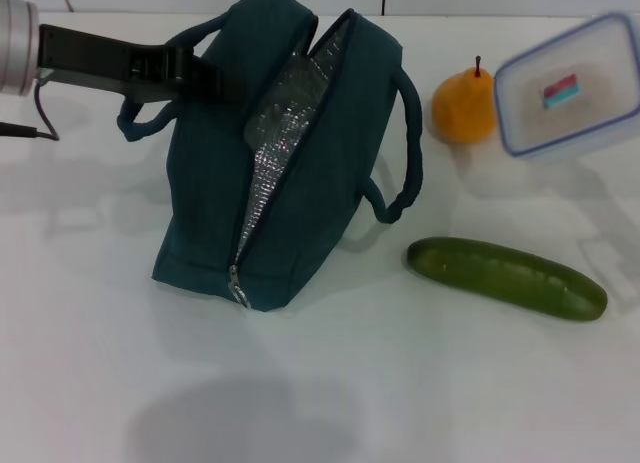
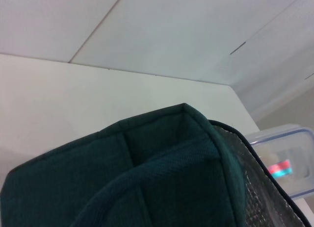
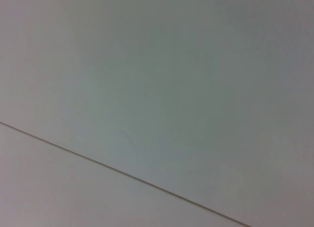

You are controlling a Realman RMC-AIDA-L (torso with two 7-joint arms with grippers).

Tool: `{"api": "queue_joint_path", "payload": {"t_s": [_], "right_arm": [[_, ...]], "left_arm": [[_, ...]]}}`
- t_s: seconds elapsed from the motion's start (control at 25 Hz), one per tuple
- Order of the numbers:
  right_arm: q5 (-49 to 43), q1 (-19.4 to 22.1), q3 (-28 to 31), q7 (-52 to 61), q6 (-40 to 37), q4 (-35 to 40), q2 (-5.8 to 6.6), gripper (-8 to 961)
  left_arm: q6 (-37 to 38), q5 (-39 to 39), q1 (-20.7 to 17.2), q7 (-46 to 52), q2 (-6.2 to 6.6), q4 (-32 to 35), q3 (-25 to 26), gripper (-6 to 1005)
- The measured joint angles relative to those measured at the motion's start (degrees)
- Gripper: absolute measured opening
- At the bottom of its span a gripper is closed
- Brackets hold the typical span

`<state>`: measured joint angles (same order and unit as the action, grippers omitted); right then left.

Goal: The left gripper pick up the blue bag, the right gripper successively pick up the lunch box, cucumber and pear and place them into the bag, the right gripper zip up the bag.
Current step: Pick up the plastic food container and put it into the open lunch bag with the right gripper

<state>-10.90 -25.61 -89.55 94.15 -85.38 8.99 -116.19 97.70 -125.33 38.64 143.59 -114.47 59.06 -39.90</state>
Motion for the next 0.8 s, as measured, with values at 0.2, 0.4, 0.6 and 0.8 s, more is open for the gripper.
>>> {"api": "queue_joint_path", "payload": {"t_s": [0.2,0.4,0.6,0.8], "right_arm": [[2.64,-1.79,0.00,0.45,-5.49,1.00,0.16,93],[4.45,-4.71,-0.01,0.77,-8.35,1.84,0.29,92],[5.21,-8.26,-0.01,1.55,-8.73,4.03,0.23,92],[5.11,-13.22,-0.41,2.42,-7.05,4.65,0.07,91]], "left_arm": [[0.04,0.00,0.03,0.16,0.03,0.00,0.00,41],[0.22,0.19,0.20,0.46,0.03,0.00,0.00,41],[0.24,0.10,0.30,0.60,-0.04,0.00,0.00,41],[0.26,0.19,0.46,0.67,-0.11,0.00,-0.04,41]]}}
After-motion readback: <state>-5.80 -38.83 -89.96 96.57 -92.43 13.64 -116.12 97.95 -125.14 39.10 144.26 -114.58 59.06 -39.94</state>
